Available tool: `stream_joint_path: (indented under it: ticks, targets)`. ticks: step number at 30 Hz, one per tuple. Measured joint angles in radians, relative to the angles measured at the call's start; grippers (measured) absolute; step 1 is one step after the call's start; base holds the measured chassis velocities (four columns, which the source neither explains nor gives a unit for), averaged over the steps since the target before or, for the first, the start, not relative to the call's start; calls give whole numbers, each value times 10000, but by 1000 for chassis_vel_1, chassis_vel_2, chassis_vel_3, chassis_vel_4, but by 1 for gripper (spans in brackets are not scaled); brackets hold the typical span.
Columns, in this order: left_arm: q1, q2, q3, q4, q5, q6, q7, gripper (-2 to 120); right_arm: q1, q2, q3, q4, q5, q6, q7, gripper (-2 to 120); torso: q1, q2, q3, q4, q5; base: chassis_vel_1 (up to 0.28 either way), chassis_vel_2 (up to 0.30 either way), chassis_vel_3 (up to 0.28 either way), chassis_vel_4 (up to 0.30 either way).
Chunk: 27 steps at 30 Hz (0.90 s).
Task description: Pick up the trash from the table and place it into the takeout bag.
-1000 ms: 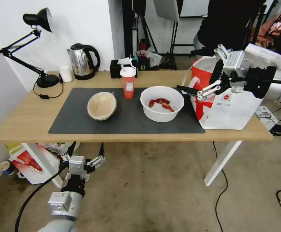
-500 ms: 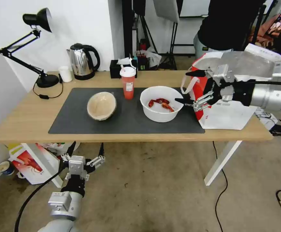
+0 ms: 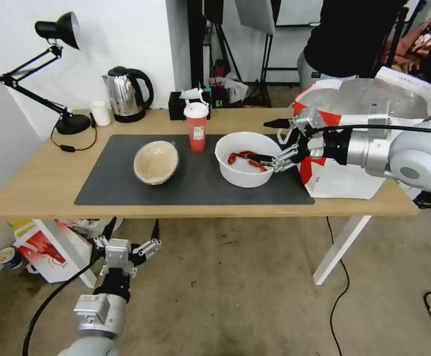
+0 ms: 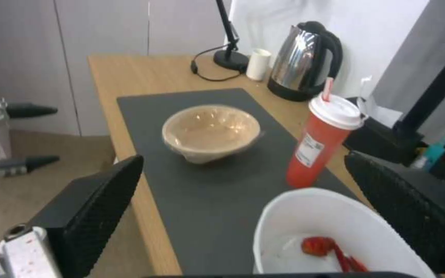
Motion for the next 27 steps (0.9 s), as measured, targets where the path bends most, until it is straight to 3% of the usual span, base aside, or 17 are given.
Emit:
stream_joint_path:
  ticks: [13, 24, 27]
  targets:
    - [0, 0, 0, 0, 0, 0, 0, 100, 3543, 1348, -3128, -251, 1656, -842, 1539, 100, 0, 0, 0, 4, -5, 0, 0, 0, 0]
    - [0, 0, 0, 0, 0, 0, 0, 100, 3857, 1505, -3413, -285, 1934, -1061, 1885, 100, 0, 0, 0, -2, 1, 0, 0, 0, 0]
    - [0, 0, 0, 0, 0, 0, 0, 100, 4320, 1903, -3791, -343, 2678, -1771, 2950, 100, 0, -1, 0, 1, 0, 0, 0, 0, 0]
